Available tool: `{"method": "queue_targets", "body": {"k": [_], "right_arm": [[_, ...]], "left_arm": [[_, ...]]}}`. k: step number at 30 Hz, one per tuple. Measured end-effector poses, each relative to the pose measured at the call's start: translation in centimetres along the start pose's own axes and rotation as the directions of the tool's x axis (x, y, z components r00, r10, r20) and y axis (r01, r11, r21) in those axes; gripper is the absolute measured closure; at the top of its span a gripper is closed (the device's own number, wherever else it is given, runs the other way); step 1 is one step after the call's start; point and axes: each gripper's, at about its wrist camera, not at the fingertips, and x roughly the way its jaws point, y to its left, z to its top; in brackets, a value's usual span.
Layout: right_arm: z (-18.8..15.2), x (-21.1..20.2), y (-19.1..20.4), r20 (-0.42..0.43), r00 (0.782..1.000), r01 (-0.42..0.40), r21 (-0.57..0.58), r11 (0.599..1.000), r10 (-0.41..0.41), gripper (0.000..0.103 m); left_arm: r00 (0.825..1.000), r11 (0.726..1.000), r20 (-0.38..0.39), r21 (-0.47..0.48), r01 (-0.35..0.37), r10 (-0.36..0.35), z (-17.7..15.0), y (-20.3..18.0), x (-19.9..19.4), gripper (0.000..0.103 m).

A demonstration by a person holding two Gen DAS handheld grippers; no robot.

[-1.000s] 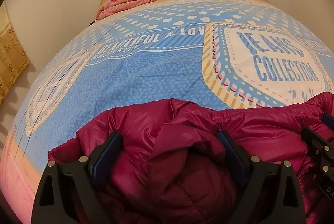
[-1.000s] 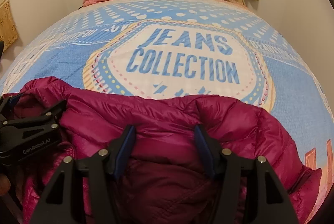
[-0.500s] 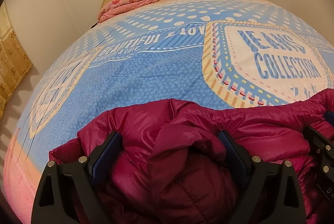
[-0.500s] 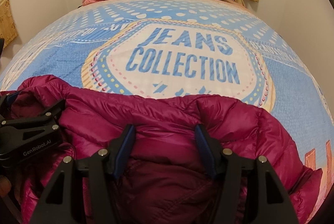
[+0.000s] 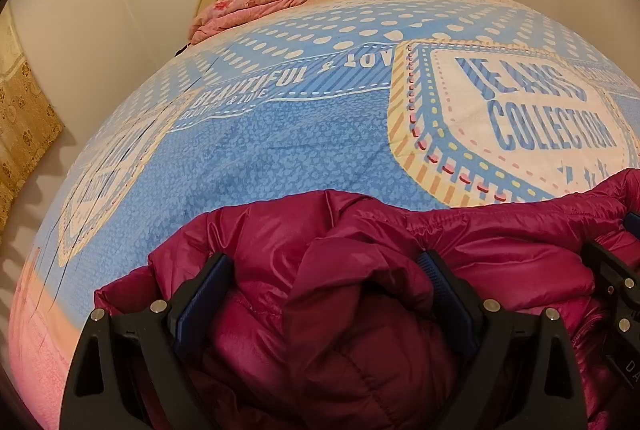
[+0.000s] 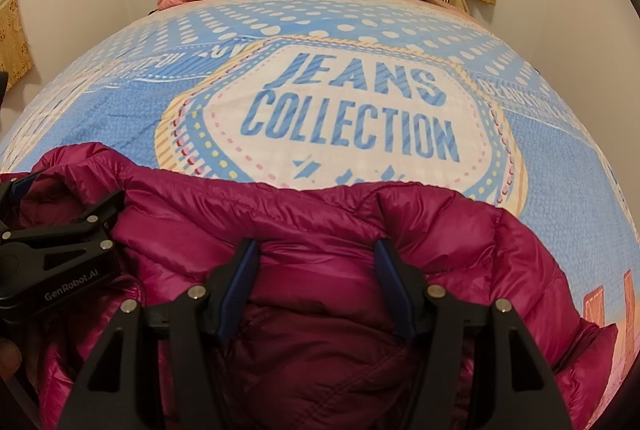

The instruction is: Fold large clothes

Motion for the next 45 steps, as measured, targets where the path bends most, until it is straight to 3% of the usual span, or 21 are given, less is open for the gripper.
{"method": "queue_targets", "body": {"k": [20,23,24,26,30,34,39,45], "right_arm": [[0.0,0.1,0.3,-0.006,1.000,0.020,-0.017,1.000,-0.020,0.039],[0.4,0.2,0.6,-0.025,0.999,0.039,-0.053,0.998,-0.041,0.033],[0.7,0.2,0.5,-0.042,0.997,0.056,-0.070,0.996,-0.059,0.025],[1.2,-0.7,-0.1,-0.064,0.996,0.061,-0.062,0.996,-0.065,0.024],[0.8,-5.4,-2.2,0.012,0.999,0.041,0.007,0.999,-0.041,0.023],[-2.4,-9.1,-4.1,-0.003,1.000,-0.014,0.058,0.998,0.014,0.023],[-8.6,-13.3,-5.1,-0.025,1.000,-0.013,0.053,0.999,0.014,0.023],[-15.6,-17.1,-5.1,-0.036,0.999,-0.012,0.067,0.998,0.014,0.021]], "left_arm": [[1.000,1.000,0.002,0.013,-0.023,0.023,0.1,-0.3,0.2,0.006],[1.000,1.000,-0.014,0.021,-0.023,0.023,0.6,-0.3,0.2,0.006],[1.000,1.000,-0.023,0.022,-0.013,0.013,0.7,0.0,0.0,0.006],[1.000,0.999,-0.013,0.033,-0.001,0.001,1.1,0.9,-1.9,0.006],[0.996,0.999,0.079,0.018,0.037,-0.038,0.5,3.4,-7.5,0.006],[0.995,0.998,0.088,0.040,0.042,-0.045,-3.5,5.8,-11.7,0.006],[0.997,0.995,0.060,0.084,0.047,-0.052,-11.3,7.2,-15.3,0.006],[0.999,0.998,0.011,0.042,0.051,-0.052,-18.7,9.1,-17.8,0.006]]}}
